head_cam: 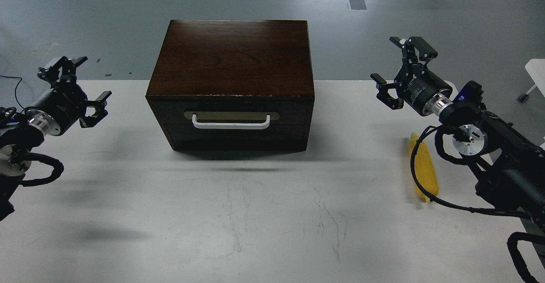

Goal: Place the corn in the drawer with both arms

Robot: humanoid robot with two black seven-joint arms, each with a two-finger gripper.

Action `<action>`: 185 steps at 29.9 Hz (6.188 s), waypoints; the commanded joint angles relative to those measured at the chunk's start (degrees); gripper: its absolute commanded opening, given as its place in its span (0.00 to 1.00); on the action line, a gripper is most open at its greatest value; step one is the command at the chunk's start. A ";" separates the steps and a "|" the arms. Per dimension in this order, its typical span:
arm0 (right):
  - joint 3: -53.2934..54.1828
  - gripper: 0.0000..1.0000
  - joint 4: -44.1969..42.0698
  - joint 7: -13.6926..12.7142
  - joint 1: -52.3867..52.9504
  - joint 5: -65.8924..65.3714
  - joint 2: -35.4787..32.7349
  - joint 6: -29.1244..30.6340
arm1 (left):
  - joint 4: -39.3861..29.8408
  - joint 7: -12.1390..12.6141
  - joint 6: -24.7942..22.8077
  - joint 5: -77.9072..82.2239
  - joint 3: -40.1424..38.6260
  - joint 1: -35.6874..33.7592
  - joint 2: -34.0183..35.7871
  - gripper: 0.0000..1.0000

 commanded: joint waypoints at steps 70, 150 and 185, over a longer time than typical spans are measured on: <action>-0.20 1.00 -0.09 0.39 -3.96 0.00 -3.82 -2.06 | -56.02 -13.47 12.72 121.44 36.03 -34.08 9.75 0.99; -0.20 1.00 -1.24 0.39 -4.05 0.00 -3.47 -2.14 | -45.20 -13.47 9.01 121.44 34.27 -31.98 1.83 0.99; -0.20 1.00 -1.85 0.39 -4.14 0.09 -3.82 -2.14 | -48.01 -13.47 11.04 121.44 34.98 -28.99 2.27 0.99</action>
